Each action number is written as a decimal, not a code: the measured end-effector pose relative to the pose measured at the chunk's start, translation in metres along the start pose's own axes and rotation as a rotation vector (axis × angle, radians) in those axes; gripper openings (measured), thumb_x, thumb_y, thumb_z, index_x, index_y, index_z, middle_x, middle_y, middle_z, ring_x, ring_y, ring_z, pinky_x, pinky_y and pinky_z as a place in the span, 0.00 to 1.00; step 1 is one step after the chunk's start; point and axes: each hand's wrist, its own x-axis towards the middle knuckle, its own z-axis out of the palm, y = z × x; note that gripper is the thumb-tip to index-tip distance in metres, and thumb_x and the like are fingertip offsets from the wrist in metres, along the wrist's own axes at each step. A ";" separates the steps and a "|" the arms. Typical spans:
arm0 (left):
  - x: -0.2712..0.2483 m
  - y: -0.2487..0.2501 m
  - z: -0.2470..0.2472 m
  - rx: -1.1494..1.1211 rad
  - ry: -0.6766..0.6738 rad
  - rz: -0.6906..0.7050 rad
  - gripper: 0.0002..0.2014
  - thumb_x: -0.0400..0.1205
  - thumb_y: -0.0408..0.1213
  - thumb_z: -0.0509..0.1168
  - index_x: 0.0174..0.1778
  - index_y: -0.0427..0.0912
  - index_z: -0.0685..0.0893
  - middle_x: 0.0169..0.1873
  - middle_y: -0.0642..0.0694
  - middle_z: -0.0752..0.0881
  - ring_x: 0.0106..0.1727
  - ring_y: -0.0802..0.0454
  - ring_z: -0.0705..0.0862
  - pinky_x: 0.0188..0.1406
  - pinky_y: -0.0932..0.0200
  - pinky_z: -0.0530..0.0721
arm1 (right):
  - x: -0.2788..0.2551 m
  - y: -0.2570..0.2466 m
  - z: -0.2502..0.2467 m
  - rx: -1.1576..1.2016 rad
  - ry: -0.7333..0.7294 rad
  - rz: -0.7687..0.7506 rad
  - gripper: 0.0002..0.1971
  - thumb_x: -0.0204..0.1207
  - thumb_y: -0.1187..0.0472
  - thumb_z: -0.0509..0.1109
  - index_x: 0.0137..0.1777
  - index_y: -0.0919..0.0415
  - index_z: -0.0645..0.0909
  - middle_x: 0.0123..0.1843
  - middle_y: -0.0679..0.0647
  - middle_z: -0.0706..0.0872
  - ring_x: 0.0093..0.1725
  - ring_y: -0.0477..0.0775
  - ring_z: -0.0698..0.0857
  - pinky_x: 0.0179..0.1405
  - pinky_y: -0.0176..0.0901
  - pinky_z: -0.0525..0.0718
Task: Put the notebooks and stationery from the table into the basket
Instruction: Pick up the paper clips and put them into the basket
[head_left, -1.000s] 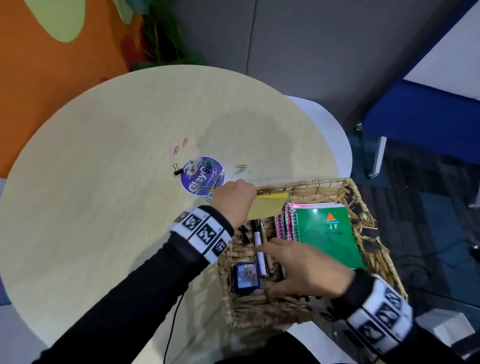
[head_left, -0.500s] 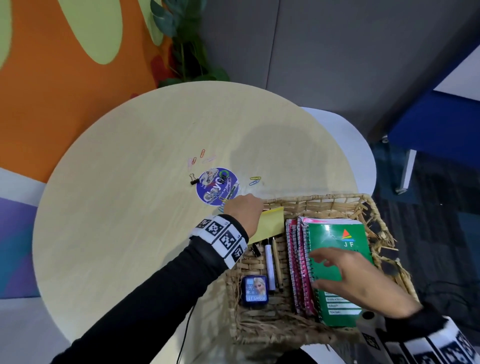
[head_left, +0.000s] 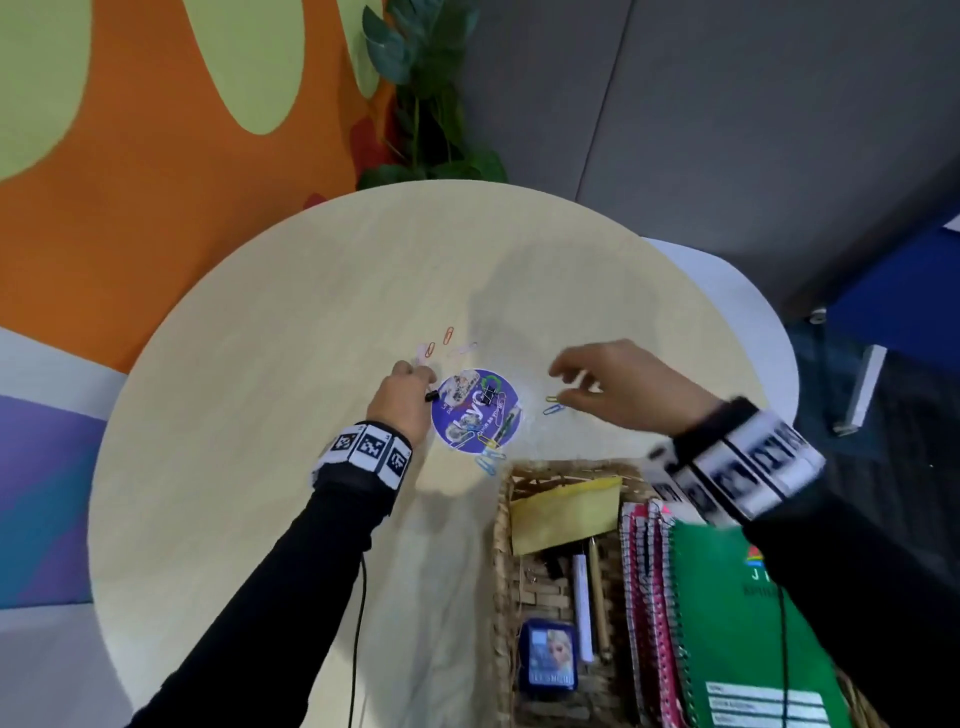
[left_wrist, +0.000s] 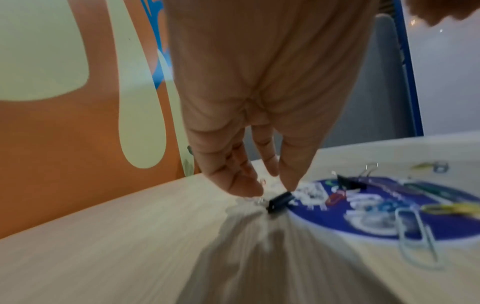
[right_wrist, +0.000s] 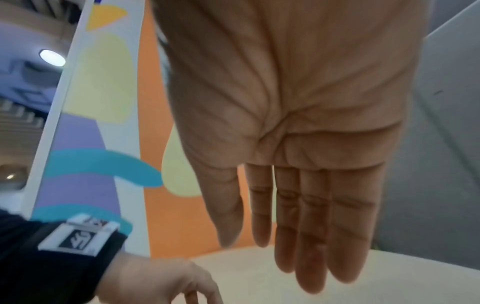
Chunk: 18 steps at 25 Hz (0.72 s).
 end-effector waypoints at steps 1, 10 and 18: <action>0.007 -0.002 0.005 0.011 -0.018 0.014 0.18 0.80 0.30 0.61 0.66 0.42 0.80 0.63 0.36 0.76 0.60 0.35 0.82 0.60 0.46 0.82 | 0.030 -0.001 0.005 -0.071 -0.073 -0.010 0.14 0.75 0.58 0.70 0.60 0.60 0.81 0.56 0.57 0.88 0.52 0.59 0.86 0.54 0.48 0.81; 0.032 -0.007 0.015 0.031 -0.011 0.084 0.10 0.77 0.28 0.63 0.52 0.36 0.86 0.56 0.35 0.81 0.53 0.35 0.84 0.51 0.52 0.80 | 0.146 -0.016 0.071 -0.364 -0.378 -0.033 0.20 0.72 0.61 0.73 0.62 0.66 0.76 0.63 0.64 0.81 0.61 0.63 0.80 0.55 0.48 0.79; -0.015 -0.008 -0.007 -0.330 0.187 0.040 0.07 0.70 0.32 0.73 0.42 0.44 0.86 0.50 0.44 0.85 0.43 0.43 0.87 0.46 0.55 0.84 | 0.154 -0.020 0.091 -0.414 -0.396 -0.016 0.13 0.72 0.61 0.72 0.54 0.67 0.80 0.63 0.64 0.83 0.60 0.63 0.83 0.54 0.47 0.80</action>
